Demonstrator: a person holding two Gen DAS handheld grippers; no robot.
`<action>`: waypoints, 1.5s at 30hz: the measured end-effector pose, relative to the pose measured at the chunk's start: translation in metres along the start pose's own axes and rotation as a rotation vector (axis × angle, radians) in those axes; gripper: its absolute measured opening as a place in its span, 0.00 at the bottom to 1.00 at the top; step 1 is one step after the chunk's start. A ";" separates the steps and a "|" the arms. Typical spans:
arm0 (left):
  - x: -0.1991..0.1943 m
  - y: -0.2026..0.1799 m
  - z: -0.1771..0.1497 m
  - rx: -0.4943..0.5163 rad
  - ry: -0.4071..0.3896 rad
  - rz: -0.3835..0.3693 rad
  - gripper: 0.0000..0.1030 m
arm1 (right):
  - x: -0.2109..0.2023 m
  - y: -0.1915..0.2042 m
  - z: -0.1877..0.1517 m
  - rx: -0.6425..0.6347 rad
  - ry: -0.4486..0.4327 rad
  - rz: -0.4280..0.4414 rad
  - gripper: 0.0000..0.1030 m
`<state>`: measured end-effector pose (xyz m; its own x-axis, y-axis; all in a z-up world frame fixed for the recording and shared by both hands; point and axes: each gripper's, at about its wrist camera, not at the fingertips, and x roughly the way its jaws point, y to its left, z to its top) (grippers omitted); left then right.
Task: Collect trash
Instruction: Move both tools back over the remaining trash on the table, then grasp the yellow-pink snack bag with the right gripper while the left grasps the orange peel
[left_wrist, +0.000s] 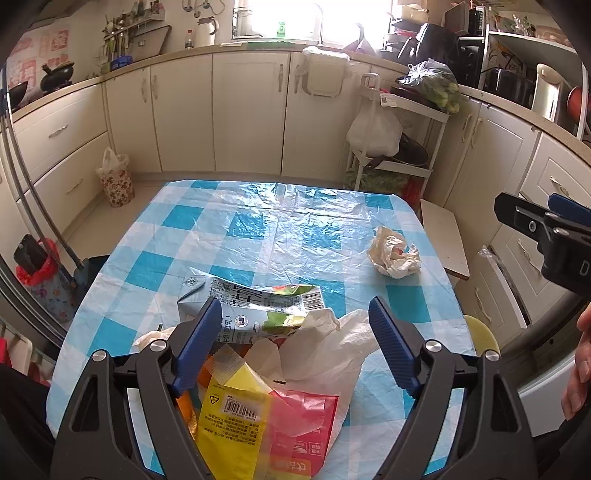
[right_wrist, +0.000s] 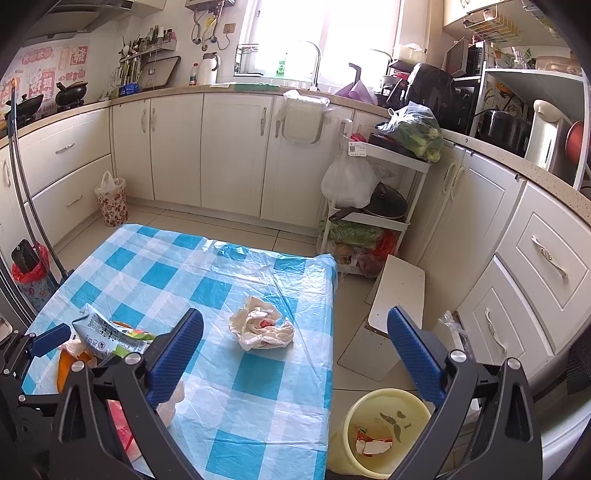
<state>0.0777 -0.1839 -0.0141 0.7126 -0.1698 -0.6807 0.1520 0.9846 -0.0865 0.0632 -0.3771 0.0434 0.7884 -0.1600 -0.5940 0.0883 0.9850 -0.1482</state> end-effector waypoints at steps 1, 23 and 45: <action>0.000 0.000 0.000 -0.001 0.000 0.001 0.76 | 0.000 0.000 0.000 -0.001 0.003 0.001 0.93; -0.012 0.025 0.006 -0.030 -0.032 0.046 0.80 | 0.024 -0.004 -0.008 0.026 0.104 0.077 0.93; -0.009 0.117 -0.043 -0.037 0.150 0.168 0.81 | 0.052 0.018 -0.026 0.008 0.259 0.230 0.93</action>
<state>0.0595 -0.0659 -0.0499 0.6154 0.0022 -0.7882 0.0122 0.9998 0.0123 0.0894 -0.3695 -0.0106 0.6073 0.0559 -0.7925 -0.0682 0.9975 0.0181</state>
